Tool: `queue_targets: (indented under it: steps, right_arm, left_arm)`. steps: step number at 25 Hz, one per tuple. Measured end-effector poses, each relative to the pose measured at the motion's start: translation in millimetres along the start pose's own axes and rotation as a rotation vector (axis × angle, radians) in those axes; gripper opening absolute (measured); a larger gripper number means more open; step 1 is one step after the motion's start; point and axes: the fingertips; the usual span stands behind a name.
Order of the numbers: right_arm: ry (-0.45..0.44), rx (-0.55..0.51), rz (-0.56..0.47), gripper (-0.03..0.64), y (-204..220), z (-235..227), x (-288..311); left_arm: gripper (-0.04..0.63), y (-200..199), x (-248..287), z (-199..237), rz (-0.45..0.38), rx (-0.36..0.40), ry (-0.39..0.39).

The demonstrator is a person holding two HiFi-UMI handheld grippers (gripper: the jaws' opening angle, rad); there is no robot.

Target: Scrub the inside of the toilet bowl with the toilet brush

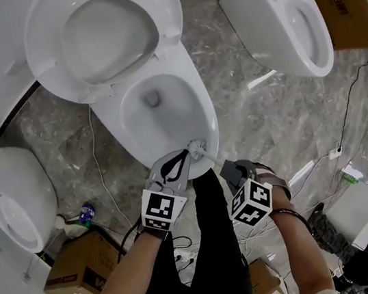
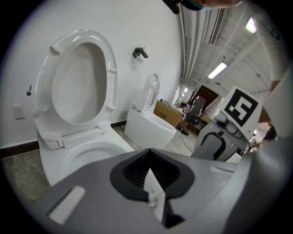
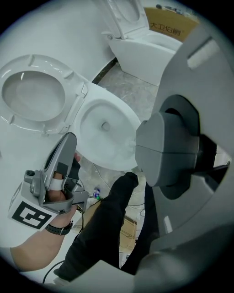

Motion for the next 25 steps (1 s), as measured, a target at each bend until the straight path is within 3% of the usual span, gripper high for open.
queue_targets:
  steps: [25]
  right_arm:
    - [0.156, -0.228, -0.005, 0.160, -23.2, -66.7, 8.4]
  left_arm:
    - [0.006, 3.1, 19.4, 16.5, -0.032, -0.036, -0.103]
Point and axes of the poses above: the fingertips, and each gripper's own axes: x forward along the fingers, z to its left, y out of its underside, and after that the axes turned 14 degrees about -z, right-handed
